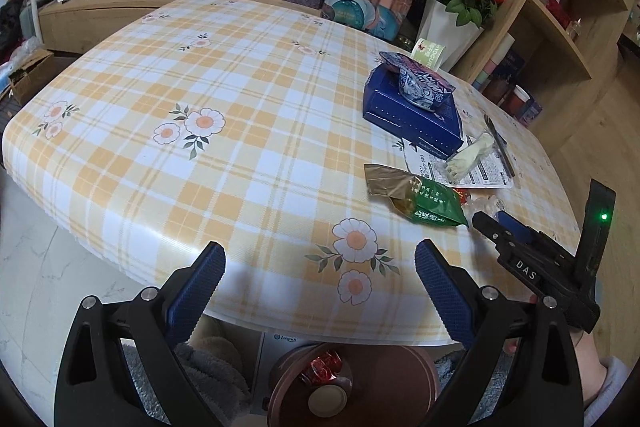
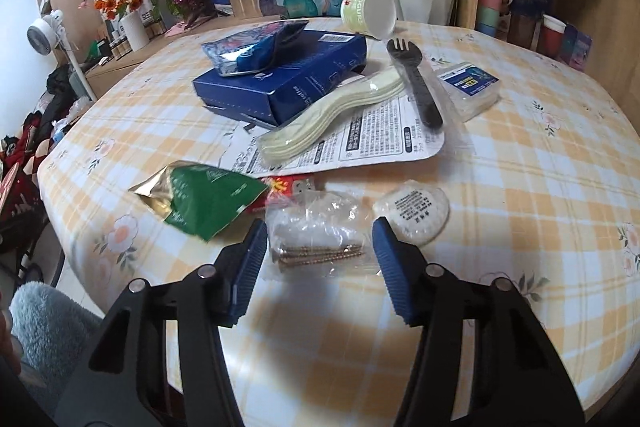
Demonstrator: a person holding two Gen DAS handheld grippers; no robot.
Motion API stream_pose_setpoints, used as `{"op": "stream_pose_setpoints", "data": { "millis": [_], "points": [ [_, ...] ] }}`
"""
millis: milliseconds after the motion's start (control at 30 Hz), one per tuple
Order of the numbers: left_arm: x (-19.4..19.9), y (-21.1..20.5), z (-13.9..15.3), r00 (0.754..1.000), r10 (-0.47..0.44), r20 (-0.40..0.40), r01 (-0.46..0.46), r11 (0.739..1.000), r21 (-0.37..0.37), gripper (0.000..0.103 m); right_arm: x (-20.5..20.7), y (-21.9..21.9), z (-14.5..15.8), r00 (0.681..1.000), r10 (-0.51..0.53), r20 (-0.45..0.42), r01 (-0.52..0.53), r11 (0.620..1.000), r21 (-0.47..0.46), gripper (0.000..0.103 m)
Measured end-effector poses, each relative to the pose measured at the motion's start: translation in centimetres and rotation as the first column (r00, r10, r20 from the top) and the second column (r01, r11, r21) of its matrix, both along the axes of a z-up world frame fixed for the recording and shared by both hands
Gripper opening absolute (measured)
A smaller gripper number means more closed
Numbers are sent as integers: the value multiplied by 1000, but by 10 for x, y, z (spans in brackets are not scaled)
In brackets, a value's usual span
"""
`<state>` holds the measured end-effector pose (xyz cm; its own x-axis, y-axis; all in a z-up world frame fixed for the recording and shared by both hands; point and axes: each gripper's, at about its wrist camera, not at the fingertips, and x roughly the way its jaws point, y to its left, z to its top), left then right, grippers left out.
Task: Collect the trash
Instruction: 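Reach the right gripper to the clear plastic bag and grasp it, then grasp the green-and-gold snack wrapper with the left gripper while the right holds the clear bag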
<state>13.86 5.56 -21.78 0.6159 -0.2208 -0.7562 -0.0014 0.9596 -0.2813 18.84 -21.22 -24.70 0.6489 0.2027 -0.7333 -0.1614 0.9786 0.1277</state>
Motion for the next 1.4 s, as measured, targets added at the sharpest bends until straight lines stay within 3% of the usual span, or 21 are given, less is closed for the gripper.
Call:
{"op": "stream_pose_setpoints", "data": {
  "millis": [133,233,500,1100,1233,1333,1400],
  "points": [
    [6,-6,0,1000,-18,0,18,1000,2,93,-2,-4,-1,1000,7,1,-7,1000,28,53],
    [9,-13,-2,999,-33,-4,33,999,2,93,-7,-7,1,1000,15,7,-15,999,45,44],
    [16,-29,-5,998,-63,-21,62,998,-19,93,-28,-21,3,1000,4,18,-5,995,101,40],
    [46,-77,-15,984,-168,-66,169,986,-2,94,-53,-54,8,995,-76,65,64,983,173,39],
    [46,-97,-16,975,-218,-52,221,973,62,94,-54,-57,6,995,-80,66,66,981,185,39],
    [46,-109,-11,958,-285,-7,282,942,182,94,-55,-60,6,994,-85,69,71,980,188,39],
    [52,-105,-9,949,-316,-5,312,933,180,93,-56,-63,5,994,-90,67,75,978,195,39]
  ]
}}
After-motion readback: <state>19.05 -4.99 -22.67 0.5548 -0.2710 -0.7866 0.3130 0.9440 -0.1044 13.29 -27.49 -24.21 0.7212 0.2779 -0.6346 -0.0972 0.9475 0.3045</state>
